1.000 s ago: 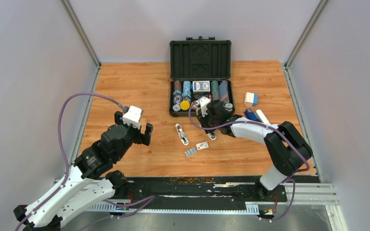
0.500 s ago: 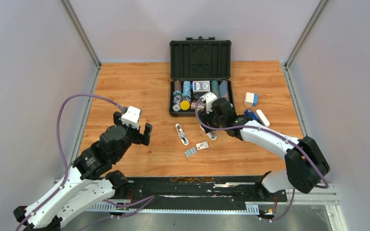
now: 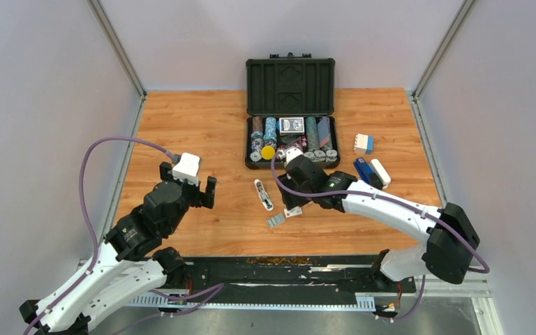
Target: Load the staples into the stapler
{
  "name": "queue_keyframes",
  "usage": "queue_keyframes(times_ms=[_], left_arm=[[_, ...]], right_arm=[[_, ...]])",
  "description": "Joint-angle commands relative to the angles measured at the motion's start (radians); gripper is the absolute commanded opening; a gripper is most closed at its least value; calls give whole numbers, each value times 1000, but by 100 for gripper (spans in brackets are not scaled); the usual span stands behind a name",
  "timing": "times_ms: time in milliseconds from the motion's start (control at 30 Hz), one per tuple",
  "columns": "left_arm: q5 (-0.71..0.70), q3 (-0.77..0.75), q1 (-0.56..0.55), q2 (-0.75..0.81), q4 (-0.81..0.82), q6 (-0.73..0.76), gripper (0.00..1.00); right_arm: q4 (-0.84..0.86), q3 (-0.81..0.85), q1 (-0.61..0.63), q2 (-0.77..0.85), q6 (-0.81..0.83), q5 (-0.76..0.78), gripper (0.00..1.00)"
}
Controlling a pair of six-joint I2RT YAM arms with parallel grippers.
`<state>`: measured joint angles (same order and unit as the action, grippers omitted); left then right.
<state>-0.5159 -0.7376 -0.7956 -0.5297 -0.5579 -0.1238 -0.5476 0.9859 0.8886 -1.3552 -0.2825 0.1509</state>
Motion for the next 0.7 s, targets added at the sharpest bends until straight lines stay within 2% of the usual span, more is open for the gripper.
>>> queue_keyframes(times_ms=[0,233,467,667], left_arm=[[-44,-2,8,15,20,-4,100],[-63,0,10,23,21,-7,100],[-70,1,11,25,19,-6,100],[-75,2,13,23,20,-5,100]], right_arm=[[-72,78,87,-71,-119,43,52],[-82,159,170,-232,-133,38,36],[-89,217,200,-341,-132,36,30],[-91,228,209,-390,-134,20,30]])
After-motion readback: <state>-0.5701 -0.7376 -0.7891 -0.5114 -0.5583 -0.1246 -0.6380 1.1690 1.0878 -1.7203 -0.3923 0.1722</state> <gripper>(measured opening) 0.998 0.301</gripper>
